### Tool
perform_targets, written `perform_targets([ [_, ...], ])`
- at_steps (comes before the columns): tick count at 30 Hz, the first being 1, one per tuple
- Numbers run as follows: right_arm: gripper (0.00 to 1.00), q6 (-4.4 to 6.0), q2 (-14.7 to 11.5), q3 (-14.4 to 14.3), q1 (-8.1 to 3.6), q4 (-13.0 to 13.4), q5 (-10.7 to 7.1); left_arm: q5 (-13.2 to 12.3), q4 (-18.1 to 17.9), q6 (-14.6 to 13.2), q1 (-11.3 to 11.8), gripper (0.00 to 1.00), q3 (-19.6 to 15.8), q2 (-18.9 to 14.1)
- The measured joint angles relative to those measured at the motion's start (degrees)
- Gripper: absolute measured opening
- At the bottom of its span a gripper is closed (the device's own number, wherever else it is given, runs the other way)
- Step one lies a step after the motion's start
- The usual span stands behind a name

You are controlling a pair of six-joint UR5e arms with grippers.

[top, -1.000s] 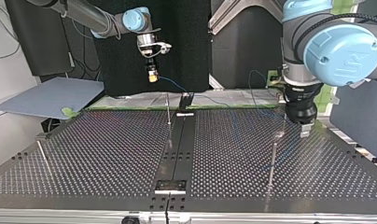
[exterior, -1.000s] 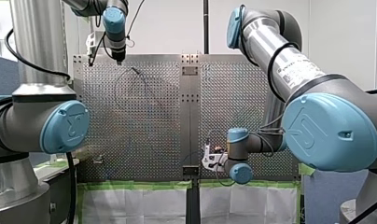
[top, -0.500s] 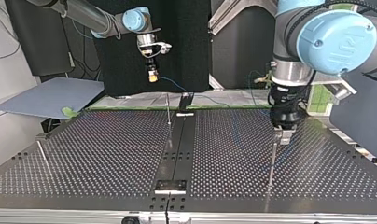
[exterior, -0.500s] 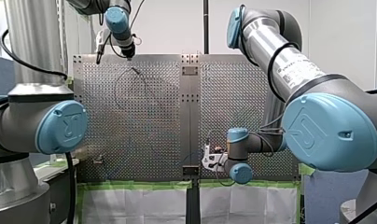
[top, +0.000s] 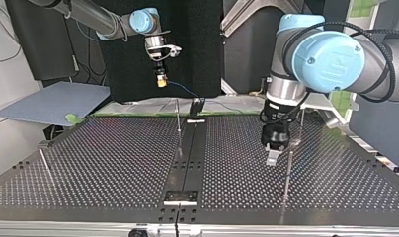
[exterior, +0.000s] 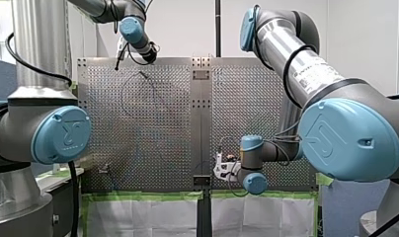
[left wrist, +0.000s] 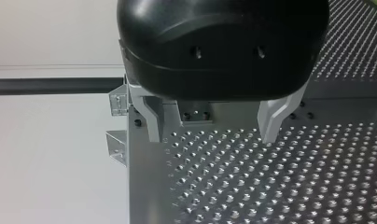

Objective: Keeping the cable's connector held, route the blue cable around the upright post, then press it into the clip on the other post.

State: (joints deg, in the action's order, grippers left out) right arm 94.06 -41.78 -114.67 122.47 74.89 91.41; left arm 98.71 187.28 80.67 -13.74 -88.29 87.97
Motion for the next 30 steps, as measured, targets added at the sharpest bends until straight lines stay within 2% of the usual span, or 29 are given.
perform_targets([
  [8,0.0,0.16,0.0,0.0,0.0,0.6,0.0,1.8,-1.3,-2.0,-0.5,1.0,2.2,3.5],
  [21,0.0,0.11,0.0,0.0,0.07,0.7,0.0,7.3,-1.5,-4.2,-0.9,1.0,2.3,6.3],
  [30,0.0,0.28,0.0,0.0,0.3,0.8,0.0,8.9,-1.9,-5.0,-1.9,1.0,2.4,8.9],
])
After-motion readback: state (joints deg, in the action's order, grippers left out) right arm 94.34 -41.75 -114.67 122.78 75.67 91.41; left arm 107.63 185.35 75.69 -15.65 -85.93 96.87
